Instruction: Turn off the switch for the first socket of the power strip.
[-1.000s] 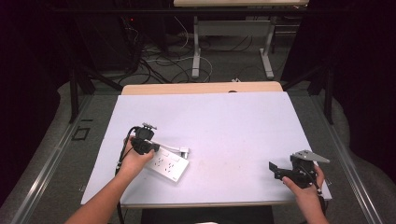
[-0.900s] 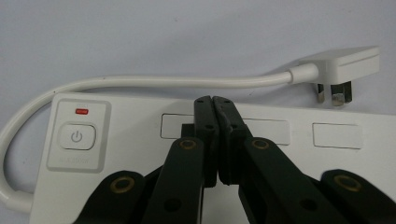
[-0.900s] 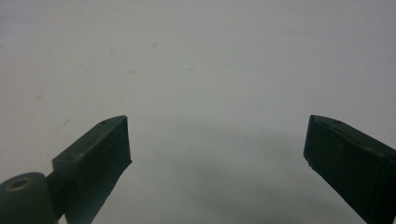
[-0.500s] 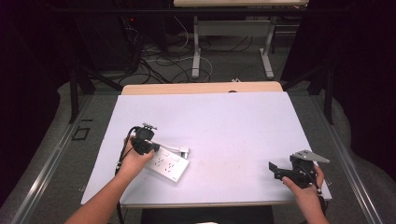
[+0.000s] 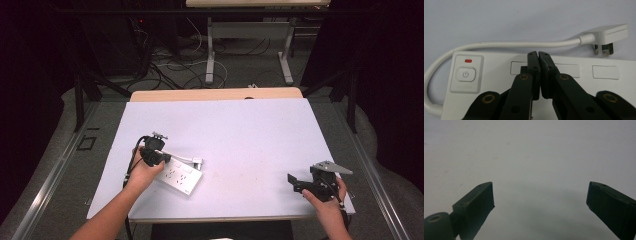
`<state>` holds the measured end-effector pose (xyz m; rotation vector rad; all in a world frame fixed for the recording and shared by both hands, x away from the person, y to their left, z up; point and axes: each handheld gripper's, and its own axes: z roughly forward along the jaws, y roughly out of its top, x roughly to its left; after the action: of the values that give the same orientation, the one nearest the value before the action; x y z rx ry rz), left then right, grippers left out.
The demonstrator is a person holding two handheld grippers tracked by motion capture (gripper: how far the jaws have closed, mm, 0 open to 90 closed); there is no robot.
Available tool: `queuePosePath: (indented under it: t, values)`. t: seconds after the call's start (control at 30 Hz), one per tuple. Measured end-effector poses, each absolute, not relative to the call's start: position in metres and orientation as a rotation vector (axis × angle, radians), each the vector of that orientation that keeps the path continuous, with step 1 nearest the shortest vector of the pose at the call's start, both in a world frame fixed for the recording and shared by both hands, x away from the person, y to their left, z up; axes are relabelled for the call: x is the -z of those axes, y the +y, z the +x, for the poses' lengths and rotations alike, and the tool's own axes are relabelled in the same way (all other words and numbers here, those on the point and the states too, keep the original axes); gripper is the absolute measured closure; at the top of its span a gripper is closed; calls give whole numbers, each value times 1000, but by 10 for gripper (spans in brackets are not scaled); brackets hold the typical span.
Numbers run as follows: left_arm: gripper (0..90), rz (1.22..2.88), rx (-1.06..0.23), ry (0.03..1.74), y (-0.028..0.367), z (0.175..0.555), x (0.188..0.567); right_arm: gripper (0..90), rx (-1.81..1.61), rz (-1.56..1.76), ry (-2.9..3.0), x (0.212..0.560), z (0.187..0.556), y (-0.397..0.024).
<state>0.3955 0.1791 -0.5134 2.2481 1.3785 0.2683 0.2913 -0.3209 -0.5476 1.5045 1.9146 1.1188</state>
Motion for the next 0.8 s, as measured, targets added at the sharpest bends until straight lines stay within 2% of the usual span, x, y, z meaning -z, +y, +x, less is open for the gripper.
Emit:
queuePosePath:
  t: [0.8]
  values:
    - [900, 2245, -263, 1365, 180, 395, 516, 71, -1122, 1506, 1915, 548, 291, -321]
